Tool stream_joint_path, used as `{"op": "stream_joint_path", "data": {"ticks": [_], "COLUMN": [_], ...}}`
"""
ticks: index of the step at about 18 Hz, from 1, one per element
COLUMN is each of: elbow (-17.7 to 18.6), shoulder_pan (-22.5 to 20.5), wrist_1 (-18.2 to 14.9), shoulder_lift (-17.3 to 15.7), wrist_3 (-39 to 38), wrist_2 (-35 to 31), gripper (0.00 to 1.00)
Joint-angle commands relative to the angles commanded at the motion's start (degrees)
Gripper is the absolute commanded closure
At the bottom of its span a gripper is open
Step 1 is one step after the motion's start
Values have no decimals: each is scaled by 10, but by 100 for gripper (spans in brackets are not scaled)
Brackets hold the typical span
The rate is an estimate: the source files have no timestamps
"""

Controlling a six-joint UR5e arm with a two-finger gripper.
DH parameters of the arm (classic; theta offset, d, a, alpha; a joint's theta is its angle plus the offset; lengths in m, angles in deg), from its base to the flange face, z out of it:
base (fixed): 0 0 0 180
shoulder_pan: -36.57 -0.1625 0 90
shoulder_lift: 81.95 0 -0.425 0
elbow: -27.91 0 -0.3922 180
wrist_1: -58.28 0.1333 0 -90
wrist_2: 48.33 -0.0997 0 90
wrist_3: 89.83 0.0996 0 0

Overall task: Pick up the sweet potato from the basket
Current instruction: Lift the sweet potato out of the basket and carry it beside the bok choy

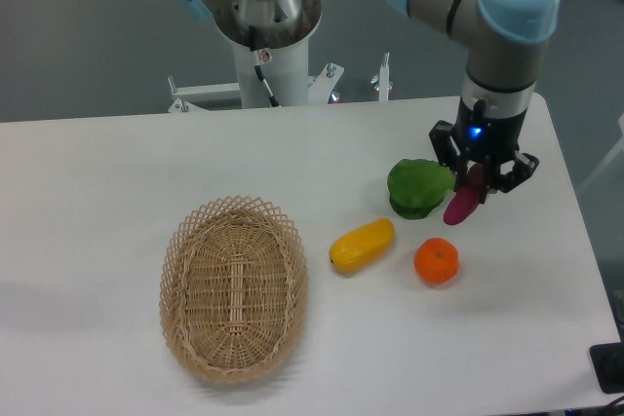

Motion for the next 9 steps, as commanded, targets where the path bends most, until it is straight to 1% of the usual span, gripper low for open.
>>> {"op": "stream_joint_path", "data": {"ticks": [9], "elbow": [0], "shoulder_pan": [4], "wrist_1": [1], "shoulder_lift": [0], "wrist_3": [-1], "wrist_2": [0], "gripper": [63]}}
